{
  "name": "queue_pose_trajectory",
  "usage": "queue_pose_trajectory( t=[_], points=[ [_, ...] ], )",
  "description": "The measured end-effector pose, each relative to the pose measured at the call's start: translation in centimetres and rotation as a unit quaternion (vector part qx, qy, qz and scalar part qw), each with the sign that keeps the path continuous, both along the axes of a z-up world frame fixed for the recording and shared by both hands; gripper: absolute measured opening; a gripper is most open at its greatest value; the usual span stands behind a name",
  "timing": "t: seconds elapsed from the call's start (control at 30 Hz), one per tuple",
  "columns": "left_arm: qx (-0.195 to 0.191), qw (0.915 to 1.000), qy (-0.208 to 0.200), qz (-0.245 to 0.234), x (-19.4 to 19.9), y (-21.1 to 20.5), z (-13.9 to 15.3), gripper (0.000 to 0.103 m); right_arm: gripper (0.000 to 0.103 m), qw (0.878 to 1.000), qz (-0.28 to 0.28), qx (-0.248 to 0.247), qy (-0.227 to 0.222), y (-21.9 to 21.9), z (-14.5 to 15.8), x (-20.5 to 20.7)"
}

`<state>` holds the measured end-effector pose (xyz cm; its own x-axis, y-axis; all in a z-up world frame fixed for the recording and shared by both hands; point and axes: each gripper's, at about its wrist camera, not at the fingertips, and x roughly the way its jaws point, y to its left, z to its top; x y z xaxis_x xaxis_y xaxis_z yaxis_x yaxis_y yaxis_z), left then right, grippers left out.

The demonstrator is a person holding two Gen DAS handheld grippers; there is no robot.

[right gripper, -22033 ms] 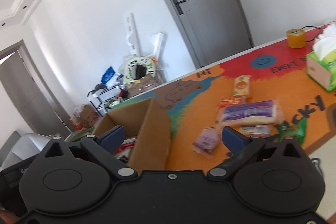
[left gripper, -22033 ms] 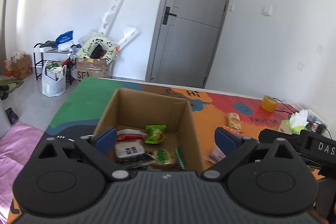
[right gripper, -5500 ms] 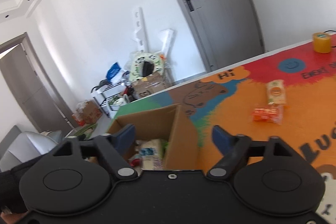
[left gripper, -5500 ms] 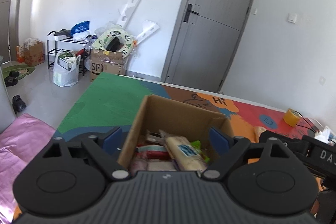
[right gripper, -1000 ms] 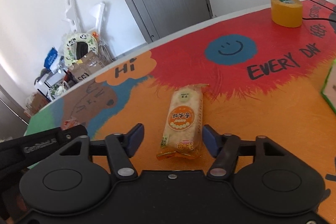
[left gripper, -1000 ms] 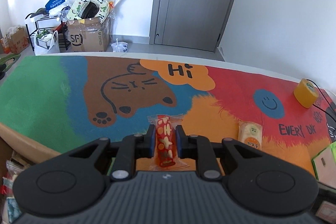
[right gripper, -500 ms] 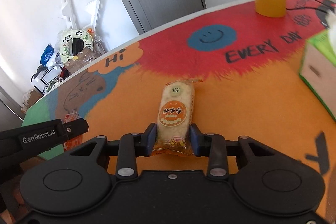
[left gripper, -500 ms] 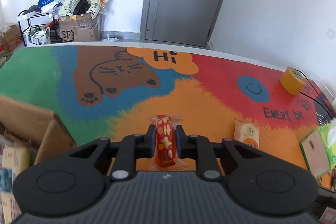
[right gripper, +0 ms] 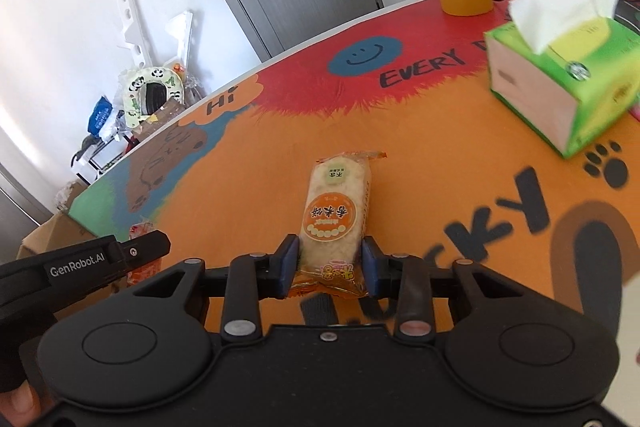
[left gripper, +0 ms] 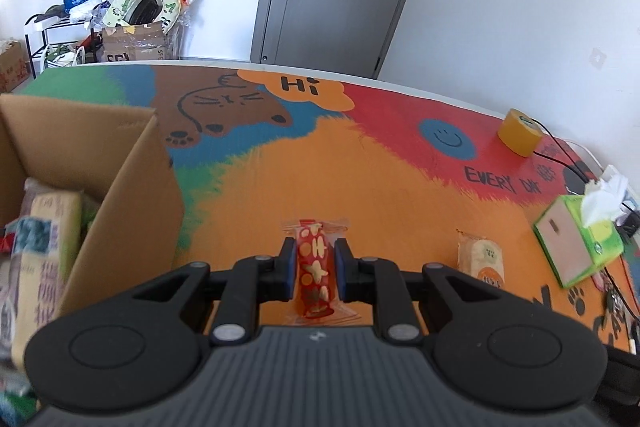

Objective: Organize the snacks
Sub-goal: 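Carry both snacks over the cardboard box and open both tools inside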

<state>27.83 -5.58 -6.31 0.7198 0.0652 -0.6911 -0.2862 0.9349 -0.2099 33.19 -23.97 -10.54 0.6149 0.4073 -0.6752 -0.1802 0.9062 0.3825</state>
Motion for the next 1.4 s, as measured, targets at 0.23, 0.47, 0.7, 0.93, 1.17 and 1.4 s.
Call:
queue_pose_trajectory(
  t=[0.23, 0.47, 0.7, 0.93, 1.17, 1.4],
  points=[
    [-0.014, 0.9997, -0.019, -0.003, -3.3, -0.3, 0.2, 0.018, 0.035, 1.000, -0.005, -0.010, -0.007, -1.3, 0.3, -3.5],
    [-0.024, 0.9995, -0.017, -0.010, -5.1, -0.2, -0.7, 0.018, 0.037, 0.999, -0.020, -0.031, -0.006, -1.3, -0.5, -4.8],
    [-0.036, 0.9991, -0.021, -0.008, -5.6, -0.1, -1.7, 0.018, 0.063, 0.996, -0.035, -0.084, -0.027, 0.3, -1.2, -4.4],
    [-0.026, 0.9995, -0.019, -0.007, -5.3, -0.3, -2.1, 0.018, 0.036, 0.993, -0.040, -0.105, -0.040, 1.0, -1.4, -4.3],
    [-0.015, 0.9989, -0.041, -0.018, -6.2, -1.2, -0.9, 0.018, 0.036, 0.996, -0.042, -0.061, -0.051, -0.4, -0.1, -5.7],
    [-0.011, 0.9977, -0.066, -0.010, -7.8, -0.2, 1.3, 0.018, 0.036, 0.996, -0.039, -0.026, -0.077, -0.9, 2.4, -7.3]
  ],
)
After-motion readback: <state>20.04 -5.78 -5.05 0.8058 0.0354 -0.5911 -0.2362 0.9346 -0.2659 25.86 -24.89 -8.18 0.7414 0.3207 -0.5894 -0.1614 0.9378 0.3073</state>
